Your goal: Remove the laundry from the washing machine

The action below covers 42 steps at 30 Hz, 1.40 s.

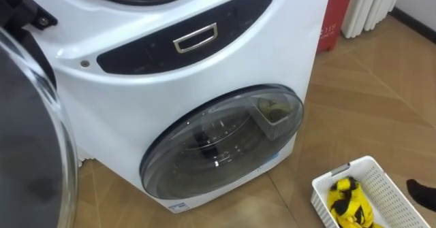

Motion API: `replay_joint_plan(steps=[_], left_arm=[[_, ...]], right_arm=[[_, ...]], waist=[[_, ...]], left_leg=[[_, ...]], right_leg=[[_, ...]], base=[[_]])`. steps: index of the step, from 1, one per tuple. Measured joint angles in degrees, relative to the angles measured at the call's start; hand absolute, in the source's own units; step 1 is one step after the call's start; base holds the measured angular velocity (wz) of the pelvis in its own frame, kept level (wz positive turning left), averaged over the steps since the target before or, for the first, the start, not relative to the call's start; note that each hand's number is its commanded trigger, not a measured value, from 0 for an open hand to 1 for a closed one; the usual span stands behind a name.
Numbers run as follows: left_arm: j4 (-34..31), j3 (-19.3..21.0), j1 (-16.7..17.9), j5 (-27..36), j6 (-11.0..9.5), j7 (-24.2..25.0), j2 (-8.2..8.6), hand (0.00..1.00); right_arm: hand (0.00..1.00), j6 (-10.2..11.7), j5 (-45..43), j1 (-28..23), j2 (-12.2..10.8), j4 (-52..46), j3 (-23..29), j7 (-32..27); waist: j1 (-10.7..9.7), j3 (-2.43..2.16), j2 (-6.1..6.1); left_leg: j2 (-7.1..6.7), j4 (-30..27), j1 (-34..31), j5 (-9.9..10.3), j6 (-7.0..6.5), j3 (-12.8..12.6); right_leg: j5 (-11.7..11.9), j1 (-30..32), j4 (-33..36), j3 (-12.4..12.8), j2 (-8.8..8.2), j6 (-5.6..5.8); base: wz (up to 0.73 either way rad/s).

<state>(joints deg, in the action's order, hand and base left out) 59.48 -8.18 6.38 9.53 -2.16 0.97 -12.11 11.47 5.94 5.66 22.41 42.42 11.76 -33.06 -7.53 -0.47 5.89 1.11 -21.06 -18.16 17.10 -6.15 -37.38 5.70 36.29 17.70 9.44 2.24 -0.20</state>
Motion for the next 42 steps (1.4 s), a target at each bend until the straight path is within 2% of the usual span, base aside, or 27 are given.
replay_joint_plan(steps=[10, 16, 19, 22, 24, 26, 28, 29, 30, 31, 34, 37, 38, 39, 40, 41, 42], left_arm=[[0.00, 0.06, 0.02, -0.05, 0.00, 1.03, 0.01, 0.00], [0.13, 0.08, 0.18, -0.02, -0.11, 2.28, 0.24, 0.00], [0.26, 0.07, 0.57, 0.02, -0.39, 2.28, 0.50, 0.00], [0.16, 0.06, 1.12, -0.07, -0.43, 1.95, 0.53, 0.00], [0.16, 0.24, 1.60, -0.03, -0.43, 1.81, 0.46, 0.00], [0.18, 0.35, 1.61, -0.04, -0.46, 1.64, 0.47, 0.00], [0.06, 0.57, 1.76, -0.02, -0.48, 1.44, 0.99, 0.00], [0.25, 1.41, 1.78, -0.05, -0.52, 0.75, 1.69, 0.00], [0.45, 1.43, 2.07, -0.02, -0.51, 0.44, 2.09, 0.00], [0.56, 1.41, 2.22, -0.05, -0.61, 0.41, 2.25, 0.00], [1.51, 1.70, 2.90, -0.12, -0.89, -0.30, 2.76, 0.00], [2.15, 6.65, 4.40, -0.24, -0.92, -1.33, 3.12, 0.00], [2.27, 7.40, 4.41, -0.20, -0.92, -1.72, 3.29, 0.00], [2.73, 8.45, 5.19, -0.21, -0.91, -2.25, 3.43, 0.00], [2.99, 9.16, 5.38, -0.30, -0.91, -2.44, 3.47, 0.00], [3.76, 10.23, 5.64, -0.42, -0.91, -2.83, 3.47, 0.00], [3.95, 10.88, 5.87, -0.45, -0.92, -3.25, 3.40, 0.00]], right_arm=[[0.00, 0.10, -2.36, 0.03, 0.13, -2.88, 1.35, -0.52], [0.00, 0.14, -3.79, -0.17, -0.12, -3.64, 0.96, 0.67], [0.00, 0.58, -3.45, -0.49, -0.45, -4.24, 0.30, 1.52], [0.00, 0.94, -0.41, -2.98, -0.86, -4.58, -3.13, 2.99], [0.00, 0.93, 1.60, -4.77, -3.31, -3.16, -5.51, 5.35], [0.00, 0.79, 4.60, -5.12, -5.55, 0.57, -7.49, 8.06], [0.00, -0.30, 8.31, -6.26, -7.15, 3.56, -9.14, 10.80], [0.00, -0.65, 9.44, -6.41, -8.14, 6.84, -10.12, 12.64], [0.00, -0.92, 9.53, -6.31, -9.08, 11.11, -10.67, 14.64], [0.00, -1.02, 9.80, -6.42, -9.46, 12.99, -10.89, 15.50], [0.00, -1.63, 10.45, -7.45, -10.30, 20.98, -12.84, 19.54], [0.00, -3.32, 10.44, -8.65, -11.58, 24.91, -12.80, 22.80], [0.00, -3.47, 10.50, -8.89, -11.68, 25.04, -12.88, 23.33], [0.00, -3.97, 10.51, -9.14, -11.76, 25.52, -13.16, 24.40], [0.00, -4.08, 10.46, -9.16, -11.82, 25.99, -13.18, 25.00], [0.00, -4.37, 10.42, -9.69, -11.97, 26.40, -13.17, 25.83], [0.00, -4.94, 10.47, -10.17, -12.07, 26.39, -13.09, 26.69]], waist=[[0.02, 0.04, -0.08], [0.02, 0.34, -0.56], [0.10, 0.38, -0.62], [0.21, 0.41, -1.23], [0.73, 0.12, -2.52], [1.16, 0.33, -3.69], [2.09, -0.04, -4.33], [2.91, -0.02, -4.62], [3.12, -0.06, -4.70], [3.20, 0.00, -4.74], [5.25, 0.00, -4.59], [7.43, 0.03, -4.54], [7.68, 0.08, -4.45], [7.97, 0.41, -4.52], [7.96, 0.55, -4.36], [7.83, 0.83, -4.75], [7.94, 1.02, -4.78]], left_leg=[[-0.04, 0.02, 0.05, 0.01, -0.02, 0.23], [-0.17, 1.45, 3.16, -0.30, 0.55, 1.41], [-0.11, 2.76, 5.45, -0.73, 1.38, 2.17], [-0.25, 5.54, 9.02, -1.55, 2.10, 3.82], [-0.42, 7.87, 12.10, -2.32, 2.53, 5.09], [-0.23, 8.78, 14.12, -2.53, 2.73, 6.47], [0.01, 9.77, 15.56, -2.71, 3.10, 7.68], [0.25, 10.24, 16.92, -2.85, 3.36, 8.44], [0.46, 10.70, 18.31, -2.88, 3.54, 9.90], [0.50, 11.00, 19.04, -2.90, 3.61, 10.66], [0.64, 12.49, 21.53, -2.88, 3.87, 12.67], [0.61, 13.23, 23.10, -2.87, 3.88, 13.73], [0.56, 13.30, 23.36, -2.87, 3.87, 14.28], [0.38, 13.32, 23.76, -2.77, 3.69, 16.60], [0.25, 13.31, 23.88, -2.67, 3.53, 18.29], [0.18, 13.33, 24.24, -2.63, 3.44, 20.09], [0.13, 13.35, 24.79, -2.52, 3.32, 20.40]], right_leg=[[-0.01, -0.02, 0.03, -0.02, 0.01, -0.01], [-0.39, -3.21, -0.11, -1.01, 0.07, -0.52], [-0.73, -5.71, -1.16, -2.11, 0.08, -0.73], [-1.01, -9.80, -3.24, -3.32, 0.23, -1.01], [-1.75, -12.66, -4.06, -5.05, 0.25, -1.50], [-2.14, -14.88, -4.42, -5.97, 0.44, -1.65], [-2.38, -16.86, -5.65, -6.81, 0.72, -1.73], [-2.42, -18.52, -6.44, -8.11, 0.71, -2.04], [-2.57, -20.68, -7.33, -9.14, 0.71, -2.44], [-2.89, -21.61, -7.57, -9.62, 0.69, -2.38], [-3.92, -24.50, -8.08, -11.13, 0.76, -2.10], [-4.69, -25.77, -7.99, -12.14, 0.69, -1.98], [-4.69, -25.91, -7.97, -12.56, 0.60, -1.98], [-4.83, -26.45, -7.97, -13.28, 0.18, -1.98], [-5.06, -26.90, -7.98, -13.75, 0.10, -1.97], [-5.58, -27.55, -7.72, -14.72, -0.17, -1.86], [-6.35, -27.79, -6.77, -15.02, -0.25, -1.79]], base=[[0.00], [0.03], [0.10], [0.19], [0.15], [0.23], [0.30], [0.38], [0.46], [0.56], [0.31], [0.13], [0.06], [0.09], [0.30], [0.36], [0.34]])
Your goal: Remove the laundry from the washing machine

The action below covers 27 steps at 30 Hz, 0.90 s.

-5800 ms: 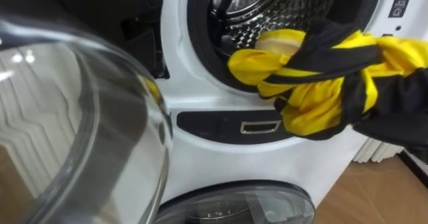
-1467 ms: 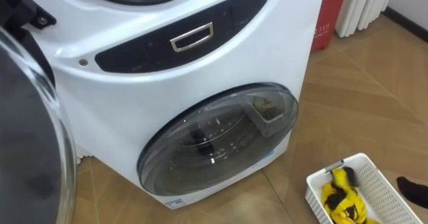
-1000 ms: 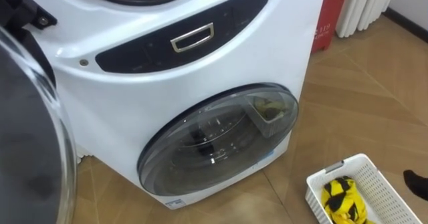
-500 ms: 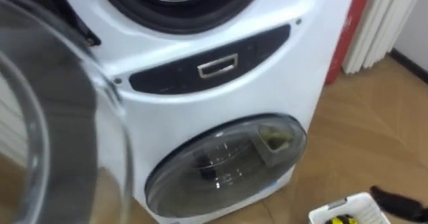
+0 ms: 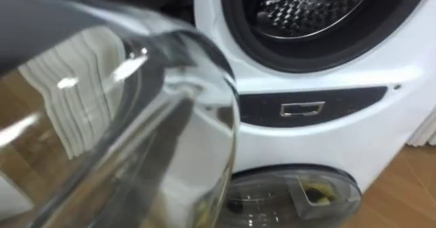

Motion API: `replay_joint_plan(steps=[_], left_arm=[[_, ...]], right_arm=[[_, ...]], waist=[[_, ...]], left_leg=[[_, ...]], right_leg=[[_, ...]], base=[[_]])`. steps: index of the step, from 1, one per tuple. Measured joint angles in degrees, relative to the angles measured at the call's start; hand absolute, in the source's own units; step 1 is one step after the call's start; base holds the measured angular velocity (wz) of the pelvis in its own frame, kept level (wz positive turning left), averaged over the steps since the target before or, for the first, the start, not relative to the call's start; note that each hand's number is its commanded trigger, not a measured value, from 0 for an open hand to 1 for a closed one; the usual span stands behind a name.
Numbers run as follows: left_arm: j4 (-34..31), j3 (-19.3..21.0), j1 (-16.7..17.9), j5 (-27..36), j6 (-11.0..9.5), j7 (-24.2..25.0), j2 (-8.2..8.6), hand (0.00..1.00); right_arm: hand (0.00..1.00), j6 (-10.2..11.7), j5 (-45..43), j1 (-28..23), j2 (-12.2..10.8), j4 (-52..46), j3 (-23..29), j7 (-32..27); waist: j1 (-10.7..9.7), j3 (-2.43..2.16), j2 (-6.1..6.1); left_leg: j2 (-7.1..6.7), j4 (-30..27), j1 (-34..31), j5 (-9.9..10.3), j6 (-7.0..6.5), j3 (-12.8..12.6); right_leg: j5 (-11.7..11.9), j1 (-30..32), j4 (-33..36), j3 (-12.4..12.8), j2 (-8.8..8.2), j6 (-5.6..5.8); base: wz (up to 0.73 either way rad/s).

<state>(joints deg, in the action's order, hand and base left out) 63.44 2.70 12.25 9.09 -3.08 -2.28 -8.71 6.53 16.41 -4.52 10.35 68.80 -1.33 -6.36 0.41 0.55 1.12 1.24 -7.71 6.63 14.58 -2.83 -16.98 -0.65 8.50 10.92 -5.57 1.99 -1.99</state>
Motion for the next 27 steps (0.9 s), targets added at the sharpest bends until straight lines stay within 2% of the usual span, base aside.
replay_joint_plan(steps=[2, 4, 6, 9, 14, 18, 23, 27], left_arm=[[0.44, 1.44, 0.32, -0.14, 0.00, -0.10, 0.03, 0.00], [1.12, 2.38, 0.51, -0.90, 0.09, -0.11, 0.07, 0.00], [0.51, 4.17, 0.34, -2.52, 0.24, -0.09, 0.33, 0.00], [0.01, 4.35, 0.32, -2.51, 0.64, -0.76, 0.25, 0.00], [0.15, 4.35, -0.26, -2.49, 1.42, -1.96, 0.33, 0.00], [0.84, 4.20, -0.07, -2.45, 1.94, -2.66, 0.38, 0.00], [0.83, 4.20, 0.26, -2.50, 2.23, -2.89, 0.59, 0.00], [0.75, 4.27, 0.53, -3.97, 2.23, -3.37, 0.56, 0.00]], right_arm=[[0.00, -0.66, -0.13, -0.05, -0.30, -0.03, 0.08, 1.00], [0.00, -1.30, -0.68, 0.03, -0.78, -0.19, 0.24, 1.89], [0.00, -1.84, -2.82, 0.11, -1.12, -0.51, 0.28, 3.47], [0.00, -2.91, -3.85, 1.29, -1.37, -0.36, -0.15, 4.21], [0.00, -2.91, -4.60, 1.69, -1.64, -0.37, -0.32, 5.18], [0.00, -2.92, -5.23, 1.17, -1.73, 0.10, -0.32, 5.79], [0.00, -2.92, -5.49, 1.02, -1.73, 0.10, -0.31, 6.57], [0.00, -2.92, -5.48, 0.27, -1.75, 0.06, -0.35, 7.37]], waist=[[0.19, 0.16, -0.28], [0.25, 0.11, -0.41], [1.21, 0.04, -0.47], [1.86, 0.04, -0.50], [1.86, -0.07, -0.65], [1.70, 0.03, -0.83], [1.69, -0.04, -0.93], [1.65, 0.07, -0.81]], left_leg=[[0.03, -0.12, 0.00, 0.46, -0.08, 0.45], [0.05, -0.15, 0.02, 0.58, -0.15, 0.94], [0.11, -0.08, 0.12, 0.68, -0.25, 1.13], [0.20, -0.05, 0.86, 0.69, -0.26, 1.36], [0.65, 0.21, 2.10, 0.77, -0.13, 1.66], [1.03, 0.30, 3.03, 0.94, 0.16, 2.00], [1.17, 0.08, 3.21, 1.03, 0.32, 2.02], [1.37, 0.03, 3.56, 1.20, 0.50, 2.50]], right_leg=[[-0.86, -0.04, 0.97, -0.52, -0.06, 0.13], [-1.02, -0.30, 0.86, -0.83, -0.08, 0.27], [-1.05, -0.51, 0.63, -1.02, -0.03, 0.35], [-1.17, -1.14, 0.60, -1.18, 0.07, 0.50], [-1.18, -2.97, -0.43, -2.24, 0.15, 0.52], [-1.14, -4.45, -1.29, -2.55, 0.32, 0.43], [-1.09, -4.66, -1.25, -2.54, 0.77, 0.20], [-1.28, -5.39, -1.23, -3.10, 0.72, -0.05]], base=[[0.15], [0.12], [0.07], [0.04], [0.08], [0.04], [0.00], [0.06]])
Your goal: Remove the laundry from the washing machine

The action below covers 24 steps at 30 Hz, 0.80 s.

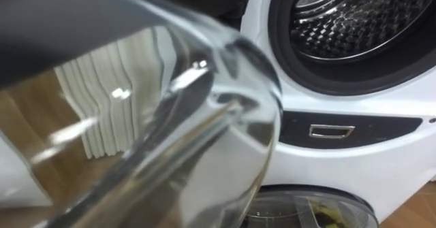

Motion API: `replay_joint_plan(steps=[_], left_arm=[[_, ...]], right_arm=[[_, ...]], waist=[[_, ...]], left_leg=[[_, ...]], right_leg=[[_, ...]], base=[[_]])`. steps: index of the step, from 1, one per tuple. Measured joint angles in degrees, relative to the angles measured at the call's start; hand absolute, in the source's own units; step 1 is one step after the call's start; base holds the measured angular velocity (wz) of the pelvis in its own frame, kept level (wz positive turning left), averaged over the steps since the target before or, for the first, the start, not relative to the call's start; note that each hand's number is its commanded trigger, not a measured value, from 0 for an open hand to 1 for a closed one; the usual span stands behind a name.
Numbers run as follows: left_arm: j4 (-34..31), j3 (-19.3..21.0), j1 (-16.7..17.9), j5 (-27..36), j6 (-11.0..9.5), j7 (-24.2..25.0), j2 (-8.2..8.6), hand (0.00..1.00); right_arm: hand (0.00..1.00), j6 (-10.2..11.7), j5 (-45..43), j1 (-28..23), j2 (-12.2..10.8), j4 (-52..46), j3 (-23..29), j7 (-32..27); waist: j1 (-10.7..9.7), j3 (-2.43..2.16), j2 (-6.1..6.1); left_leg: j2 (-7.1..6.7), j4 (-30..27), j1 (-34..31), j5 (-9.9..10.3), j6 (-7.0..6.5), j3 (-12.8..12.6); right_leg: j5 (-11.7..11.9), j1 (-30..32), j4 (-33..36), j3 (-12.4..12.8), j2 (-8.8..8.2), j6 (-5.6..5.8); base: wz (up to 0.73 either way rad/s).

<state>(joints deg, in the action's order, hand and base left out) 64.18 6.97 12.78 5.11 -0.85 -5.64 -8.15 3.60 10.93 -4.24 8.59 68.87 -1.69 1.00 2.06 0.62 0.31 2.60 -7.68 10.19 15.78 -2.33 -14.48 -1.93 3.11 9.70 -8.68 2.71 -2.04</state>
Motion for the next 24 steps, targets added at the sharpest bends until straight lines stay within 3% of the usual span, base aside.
replay_joint_plan(steps=[3, 7, 9, 10, 12, 14, 15, 16, 17, 19, 21, 23, 24], left_arm=[[0.00, 0.00, 0.54, -0.99, -0.05, -0.14, 0.03, 0.00], [0.11, 0.76, 2.17, -3.88, 0.02, -0.33, -0.58, 0.00], [-0.10, 2.06, 2.99, -5.87, 0.10, 0.11, -0.62, 0.00], [-0.09, 2.08, 2.97, -5.87, 0.17, 0.30, -0.64, 0.00], [-0.12, 2.05, 2.92, -5.85, 1.13, 1.51, -0.22, 0.00], [-0.14, 1.79, 2.68, -5.63, 2.08, 2.17, 0.15, 0.00], [-0.12, 1.72, 2.39, -5.77, 2.33, 2.57, 0.69, 0.00], [-0.13, 1.70, 2.19, -5.79, 2.34, 2.72, 0.90, 0.00], [-0.12, 1.70, 1.07, -5.77, 2.30, 2.95, 0.96, 0.00], [-0.75, 1.73, -0.40, -5.76, 1.85, 2.92, 0.89, 0.00], [-1.58, 1.21, -3.21, -5.76, 0.65, 2.70, 0.89, 0.00], [-2.46, 0.25, -4.79, -5.77, -0.41, 2.25, 0.87, 0.00], [-2.46, -0.54, -5.77, -5.78, -1.04, 2.26, 0.88, 0.00]], right_arm=[[0.00, 0.00, -0.29, -0.06, -0.01, -0.03, 0.09, 0.71], [0.00, -0.10, -3.26, -0.02, -0.02, -0.05, 0.14, 1.93], [0.00, -0.95, -4.98, 0.33, -0.05, -0.18, 0.68, 2.65], [0.00, -1.18, -5.00, 0.35, -0.02, -0.20, 0.70, 2.73], [0.00, -1.23, -6.83, 0.37, 0.14, -0.14, 0.84, 2.72], [0.00, -1.18, -7.00, 0.33, 0.20, -0.18, 0.79, 2.47], [0.00, -1.17, -7.00, 0.33, 0.57, -0.22, 1.12, 1.94], [0.00, -1.17, -6.99, 0.34, 0.73, -0.23, 1.24, 1.66], [0.00, -1.07, -6.99, 0.41, 0.85, -0.30, 1.28, 1.48], [0.00, -0.34, -7.04, 0.58, 0.86, -0.71, 2.03, 1.18], [0.00, 0.46, -6.99, 1.03, 0.92, -0.74, 3.10, 0.79], [0.00, 0.72, -6.88, 1.84, 0.83, -0.72, 3.07, 0.37], [0.00, 0.73, -6.98, 2.69, 0.80, -0.55, 3.02, 0.23]], waist=[[0.07, -0.05, -0.09], [0.15, -0.05, -0.09], [0.96, -0.06, -0.07], [1.39, -0.10, -0.25], [1.58, -0.28, 0.36], [1.31, -0.29, 0.67], [1.26, 0.11, 1.11], [1.13, -0.09, 1.43], [0.71, -0.35, 1.91], [-0.18, -0.45, 2.39], [-1.02, -0.27, 3.39], [-1.38, -0.37, 3.85], [-1.15, -0.45, 3.96]], left_leg=[[0.17, -0.23, -0.02, 0.10, 0.18, 0.18], [1.84, -4.59, -0.43, 2.12, 1.41, -0.36], [3.73, -13.29, -3.49, 4.66, 3.32, -0.04], [4.05, -16.51, -4.82, 4.90, 3.67, 0.46], [5.70, -28.35, -10.15, 4.65, 4.12, 4.91], [6.27, -33.37, -11.78, 4.05, 4.61, 6.63], [6.93, -38.37, -12.07, 3.80, 4.73, 7.45], [6.90, -39.93, -11.69, 3.83, 4.77, 8.09], [6.60, -40.27, -9.92, 3.95, 5.08, 9.25], [5.58, -35.52, -5.94, 4.24, 5.61, 10.10], [4.53, -24.81, -0.89, 5.28, 7.07, 12.39], [3.68, -16.66, 1.12, 7.06, 6.66, 14.00], [3.32, -12.79, 1.74, 7.75, 5.70, 15.08]], right_leg=[[-0.19, -0.08, 0.20, -0.19, 0.15, -0.26], [-1.28, -0.77, 1.24, -1.16, 1.22, -1.54], [-2.42, -0.75, 2.28, -2.56, 1.96, -2.86], [-3.04, -0.36, 2.80, -2.62, 2.01, -3.06], [-4.22, -0.21, 3.21, -2.47, 2.53, -4.44], [-4.82, 0.03, 4.04, -2.75, 2.89, -5.23], [-5.35, 0.31, 5.09, -3.46, 3.22, -5.74], [-5.42, 0.50, 5.50, -4.14, 3.27, -5.76], [-5.63, 1.28, 6.26, -4.92, 3.34, -6.04], [-5.38, 3.08, 7.30, -5.80, 3.37, -6.30], [-4.10, 5.47, 7.47, -7.13, 3.43, -6.41], [-2.54, 7.83, 7.44, -7.37, 3.30, -6.39], [-1.14, 9.42, 7.26, -7.31, 3.12, -6.41]], base=[[0.02], [-0.06], [-0.16], [-0.21], [-0.16], [-0.04], [0.00], [0.15], [0.35], [0.31], [0.33], [0.18], [-0.14]])
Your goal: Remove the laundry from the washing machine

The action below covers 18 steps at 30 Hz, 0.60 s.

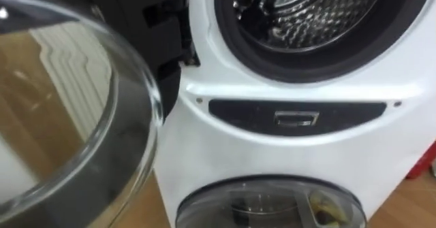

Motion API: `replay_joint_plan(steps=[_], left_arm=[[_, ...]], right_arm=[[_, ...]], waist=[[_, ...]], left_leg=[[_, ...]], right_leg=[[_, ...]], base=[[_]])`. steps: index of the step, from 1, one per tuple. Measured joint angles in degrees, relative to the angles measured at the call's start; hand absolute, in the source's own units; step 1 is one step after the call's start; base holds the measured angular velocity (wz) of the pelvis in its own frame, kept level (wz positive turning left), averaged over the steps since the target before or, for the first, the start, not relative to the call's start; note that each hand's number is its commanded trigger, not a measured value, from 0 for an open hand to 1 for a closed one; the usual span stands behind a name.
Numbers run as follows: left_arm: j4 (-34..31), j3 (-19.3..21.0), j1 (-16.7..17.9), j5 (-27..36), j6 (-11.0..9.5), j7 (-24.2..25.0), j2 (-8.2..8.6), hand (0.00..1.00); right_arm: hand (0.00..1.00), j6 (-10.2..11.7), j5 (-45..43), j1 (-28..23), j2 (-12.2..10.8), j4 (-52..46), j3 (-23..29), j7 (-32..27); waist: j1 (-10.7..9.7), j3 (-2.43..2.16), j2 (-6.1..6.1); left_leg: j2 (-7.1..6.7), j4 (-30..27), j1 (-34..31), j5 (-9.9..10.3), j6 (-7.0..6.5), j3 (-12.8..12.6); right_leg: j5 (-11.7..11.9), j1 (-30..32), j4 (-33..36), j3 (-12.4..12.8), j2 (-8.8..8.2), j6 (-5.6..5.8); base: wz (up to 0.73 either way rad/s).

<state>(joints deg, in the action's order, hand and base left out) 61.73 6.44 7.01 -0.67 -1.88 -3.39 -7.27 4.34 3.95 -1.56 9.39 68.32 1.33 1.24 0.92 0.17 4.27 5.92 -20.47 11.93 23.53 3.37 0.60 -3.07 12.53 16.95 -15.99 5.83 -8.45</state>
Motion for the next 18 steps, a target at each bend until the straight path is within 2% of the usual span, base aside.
replay_joint_plan(steps=[1, 2, 3, 4, 5, 6, 7, 8, 9, 10, 11, 12, 13, 14, 15, 16, 18], left_arm=[[0.07, -0.06, -0.34, 0.00, -0.26, 0.06, 0.06, 0.00], [0.17, -0.01, -0.73, -0.04, -0.32, 0.24, 0.11, 0.00], [0.13, 0.10, -0.77, 0.01, -0.32, 0.36, 0.11, 0.00], [0.20, 0.07, -0.33, 0.12, -0.30, 0.36, 0.09, 0.00], [0.25, 0.11, 0.24, 0.19, -0.30, 0.37, 0.08, 0.00], [0.37, 0.08, 1.30, 1.13, -0.31, 0.38, 0.07, 0.00], [2.52, 0.05, 1.76, 2.73, -0.56, 0.39, 0.13, 0.00], [3.92, 0.07, 1.92, 3.05, -0.54, 0.35, 0.12, 0.00], [4.52, -0.01, 2.53, 3.14, -0.72, 0.07, -0.04, 0.00], [4.55, -0.09, 3.03, 3.06, -0.84, -0.14, -0.32, 0.00], [4.62, -0.32, 3.71, 2.83, -0.85, -0.70, -0.96, 0.00], [4.57, -0.27, 4.41, 2.82, -0.84, -1.12, -1.45, 0.00], [4.16, 0.36, 5.21, 2.82, -0.74, -1.22, -1.64, 0.00], [4.02, 0.76, 5.41, 2.82, -0.64, -1.24, -1.66, 0.00], [4.02, 1.39, 5.99, 2.80, -0.54, -1.09, -1.44, 0.00], [4.03, 1.47, 6.34, 2.77, -0.54, -1.01, -1.23, 0.00], [3.99, 1.98, 6.14, 2.77, -0.59, -1.01, -0.89, 0.00]], right_arm=[[0.00, 0.00, -0.09, 0.49, -0.06, 0.21, 0.02, -0.13], [0.00, -0.06, -0.56, 1.21, -0.18, 0.26, 0.10, -0.53], [0.00, -0.05, -1.05, 1.35, -0.21, 0.23, 0.03, -0.94], [0.00, -0.14, -1.39, 1.05, -0.18, 0.22, -0.04, -1.20], [0.00, -0.22, -1.74, 0.93, -0.18, 0.10, 0.01, -1.30], [0.00, -0.43, -2.60, 0.96, -0.14, -0.79, 0.05, -1.64], [0.00, -0.50, -2.22, 1.14, 0.06, -1.51, 0.14, -2.04], [0.00, -0.61, -1.97, 0.83, 0.25, -1.54, 0.26, -2.10], [0.00, -1.32, -1.20, -0.17, 0.49, -1.57, 0.62, -2.19], [0.00, -1.70, -0.96, -0.35, 0.55, -1.57, 0.82, -2.35], [0.00, -2.02, -1.10, -0.46, 0.71, -1.54, 1.11, -2.51], [0.00, -2.01, -1.13, -0.69, 0.87, -1.36, 1.01, -2.47], [0.00, -2.00, -1.17, -0.39, 0.76, -1.06, 0.61, -2.41], [0.00, -1.97, -1.16, -0.10, 0.74, -1.06, 0.10, -2.35], [0.00, -1.95, -1.21, 0.64, 0.59, -0.95, -0.49, -1.92], [0.00, -1.93, -1.25, 1.07, 0.49, -0.94, -0.87, -1.69], [0.00, -1.93, -1.12, 1.38, 0.19, -1.00, -2.80, -0.64]], waist=[[0.19, 0.04, -0.06], [0.72, 0.18, -0.25], [0.90, 0.28, -0.99], [1.15, -0.01, -1.73], [1.19, -0.03, -1.86], [1.08, -0.27, -2.31], [1.01, 0.23, -1.38], [0.93, 0.49, -0.94], [0.87, 0.20, -0.11], [0.69, 0.19, 0.19], [0.56, 0.21, 0.17], [0.93, 0.01, -0.52], [1.80, -0.31, -1.69], [2.43, -0.21, -2.17], [3.10, -0.21, -2.41], [3.22, -0.24, -2.34], [3.17, -0.15, -2.35]], left_leg=[[-0.63, 1.62, 0.09, 0.23, -0.43, 0.10], [-1.43, 4.37, -0.09, 0.65, -1.64, 0.05], [-2.60, 5.44, -0.73, 0.54, -3.47, -0.82], [-3.93, 5.30, -1.75, -0.06, -4.72, -2.60], [-4.71, 4.94, -2.49, -0.35, -5.27, -3.09], [-5.94, 4.61, -3.65, -1.05, -6.40, -4.25], [-5.93, 3.66, -4.82, -1.64, -7.22, -6.89], [-5.38, 2.92, -5.22, -1.59, -7.31, -8.05], [-4.71, 2.74, -5.57, -2.13, -7.72, -8.47], [-4.42, 2.77, -5.83, -2.43, -7.54, -8.79], [-3.54, 2.95, -6.32, -3.19, -6.81, -10.85], [-3.49, 4.20, -6.19, -4.54, -6.15, -12.87], [-3.91, 5.12, -6.27, -5.44, -5.50, -15.04], [-4.21, 5.01, -6.37, -5.65, -5.17, -15.45], [-4.61, 4.73, -6.66, -6.13, -4.67, -15.41], [-4.68, 4.71, -7.17, -6.25, -4.68, -15.40], [-4.41, 5.30, -7.29, -7.26, -4.42, -14.74]], right_leg=[[0.71, 0.82, -0.09, 0.05, -0.11, 0.01], [2.25, 2.14, -0.32, 0.23, -0.55, 0.13], [4.26, 3.09, -0.56, 1.36, -1.05, 0.53], [7.21, 3.19, -2.80, 2.42, -1.69, 0.81], [9.02, 3.11, -4.42, 3.28, -1.91, 1.07], [12.54, 2.67, -7.74, 4.97, -2.39, 2.40], [13.56, 2.79, -7.80, 5.39, -3.29, 6.73], [11.08, 3.05, -3.97, 4.41, -4.32, 6.55], [4.06, 2.86, 5.50, 3.34, -6.18, 6.42], [0.92, 2.35, 9.71, 3.45, -7.35, 7.04], [-4.04, 0.17, 16.05, 4.55, -10.05, 7.94], [-7.87, -3.33, 17.93, 6.14, -12.66, 9.56], [-10.26, -6.86, 16.37, 7.73, -14.18, 11.42], [-10.81, -8.04, 14.05, 8.28, -14.42, 12.05], [-11.24, -9.56, 9.13, 7.50, -13.89, 12.59], [-11.24, -10.25, 7.04, 7.30, -13.73, 12.63], [-9.69, -11.88, 2.27, 7.15, -12.16, 12.23]], base=[[-0.22], [-0.19], [-0.30], [-0.30], [-0.43], [-0.43], [-0.36], [-0.07], [0.20], [0.45], [0.53], [0.41], [0.10], [-0.23], [-0.30], [-0.32], [-0.05]])
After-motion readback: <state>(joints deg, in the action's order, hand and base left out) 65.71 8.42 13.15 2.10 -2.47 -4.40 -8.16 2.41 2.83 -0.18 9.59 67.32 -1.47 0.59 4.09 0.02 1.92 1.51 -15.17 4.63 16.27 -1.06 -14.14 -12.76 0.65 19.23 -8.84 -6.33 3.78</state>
